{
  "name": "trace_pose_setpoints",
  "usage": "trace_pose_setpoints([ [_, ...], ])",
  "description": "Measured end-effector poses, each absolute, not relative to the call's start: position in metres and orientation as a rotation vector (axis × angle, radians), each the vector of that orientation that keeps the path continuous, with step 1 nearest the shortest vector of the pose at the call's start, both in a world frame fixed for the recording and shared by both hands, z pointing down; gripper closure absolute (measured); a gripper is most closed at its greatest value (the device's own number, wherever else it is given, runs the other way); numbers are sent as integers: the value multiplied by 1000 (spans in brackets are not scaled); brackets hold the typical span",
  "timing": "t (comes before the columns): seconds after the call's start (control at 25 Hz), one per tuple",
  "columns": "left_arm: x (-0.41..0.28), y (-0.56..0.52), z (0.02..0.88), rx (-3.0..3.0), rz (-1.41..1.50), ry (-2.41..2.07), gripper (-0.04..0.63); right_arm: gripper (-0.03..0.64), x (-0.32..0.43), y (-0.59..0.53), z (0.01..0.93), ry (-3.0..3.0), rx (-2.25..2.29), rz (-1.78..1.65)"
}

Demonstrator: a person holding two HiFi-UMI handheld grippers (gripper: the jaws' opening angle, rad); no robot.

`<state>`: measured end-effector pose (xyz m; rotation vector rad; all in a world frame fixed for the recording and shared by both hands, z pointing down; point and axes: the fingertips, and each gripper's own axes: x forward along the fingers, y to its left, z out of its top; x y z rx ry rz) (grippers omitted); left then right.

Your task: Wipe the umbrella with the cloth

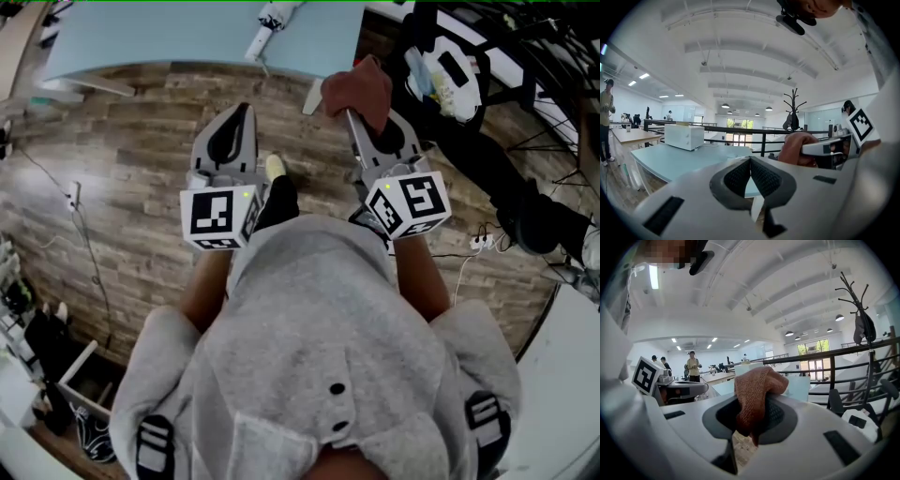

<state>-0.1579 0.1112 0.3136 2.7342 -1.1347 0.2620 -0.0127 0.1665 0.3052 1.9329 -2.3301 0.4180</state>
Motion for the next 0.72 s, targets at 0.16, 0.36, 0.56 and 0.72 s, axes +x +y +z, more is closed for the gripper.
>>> trace_pose_setpoints([
  [0.16,-166,82,319,2714,259,-1122,578,538,-19,135,308,-2315,1927,431],
  [0.36,-176,49,328,2697,279,-1105,578,538,-22,99,310,-2288,1943,437],
  [0.56,-181,17,328,2707,249,-1083,578,538,-25,65,307,-2281,1967,451],
  [0.72,-183,0,326,2707,227,-1062,578,538,-27,49,306,-2250,1982,434],
])
